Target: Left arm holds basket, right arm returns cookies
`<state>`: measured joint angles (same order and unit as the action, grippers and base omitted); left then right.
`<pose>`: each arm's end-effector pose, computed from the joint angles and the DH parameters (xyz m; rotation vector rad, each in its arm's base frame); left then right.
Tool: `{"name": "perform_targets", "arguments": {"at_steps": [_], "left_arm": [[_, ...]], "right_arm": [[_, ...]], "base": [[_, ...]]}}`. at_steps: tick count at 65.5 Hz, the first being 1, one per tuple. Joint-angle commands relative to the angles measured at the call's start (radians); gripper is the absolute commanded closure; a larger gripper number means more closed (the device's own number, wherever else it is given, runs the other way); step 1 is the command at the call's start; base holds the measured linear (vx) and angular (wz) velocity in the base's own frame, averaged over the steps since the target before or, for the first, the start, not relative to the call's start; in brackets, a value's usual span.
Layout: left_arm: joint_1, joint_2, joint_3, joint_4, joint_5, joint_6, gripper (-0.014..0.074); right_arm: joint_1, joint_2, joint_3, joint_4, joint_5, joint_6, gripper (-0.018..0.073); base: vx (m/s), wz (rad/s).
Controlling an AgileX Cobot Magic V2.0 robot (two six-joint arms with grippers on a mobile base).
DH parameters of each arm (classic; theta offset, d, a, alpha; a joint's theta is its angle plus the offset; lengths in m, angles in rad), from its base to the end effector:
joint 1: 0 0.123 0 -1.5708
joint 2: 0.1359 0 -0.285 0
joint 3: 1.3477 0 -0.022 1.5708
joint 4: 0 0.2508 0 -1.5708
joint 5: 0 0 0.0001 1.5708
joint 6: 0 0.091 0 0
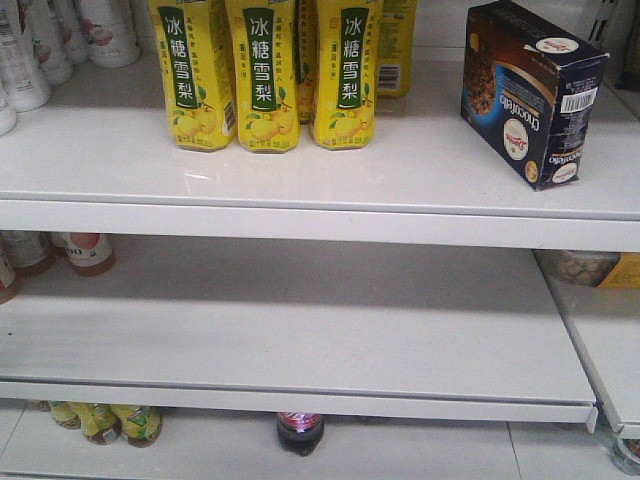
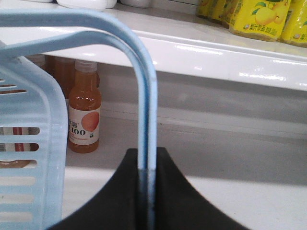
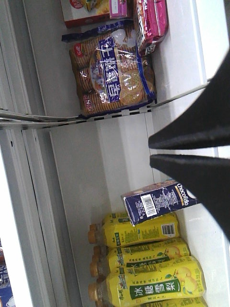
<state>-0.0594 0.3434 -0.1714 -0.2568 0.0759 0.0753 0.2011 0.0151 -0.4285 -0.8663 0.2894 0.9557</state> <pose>0.0884 -0.0070 0.2407 -0.0909 1.7305 -0.1937 0.0160 -0.0170 0.3326 0.1322 1.2625 0.1304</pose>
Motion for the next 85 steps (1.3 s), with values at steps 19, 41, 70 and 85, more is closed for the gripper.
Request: {"name": "perform_targets", "arguments": {"at_steps": [19, 41, 70, 85], "left_arm": [[0.001, -0.105, 0.101, 0.088, -0.209, 0.006, 0.0596], [0.001, -0.262, 0.134, 0.135, -0.069, 0.009, 0.0596], [0.001, -0.37, 0.177, 0.196, -0.019, 0.009, 0.0596], [0.001, -0.369, 0.175, 0.204, -0.016, 0.009, 0.0596]], "right_arm": [[-0.004, 0.014, -0.021, -0.023, -0.043, -0.004, 0.057], [-0.004, 0.014, -0.021, -0.023, -0.043, -0.004, 0.057], [-0.004, 0.014, -0.021, -0.022, -0.044, -0.004, 0.057], [-0.004, 0.014, -0.021, -0.022, -0.045, -0.004, 0.057]], "base": [[0.0, 0.0], [0.0, 0.0], [0.0, 0.0], [0.0, 0.0]]}}
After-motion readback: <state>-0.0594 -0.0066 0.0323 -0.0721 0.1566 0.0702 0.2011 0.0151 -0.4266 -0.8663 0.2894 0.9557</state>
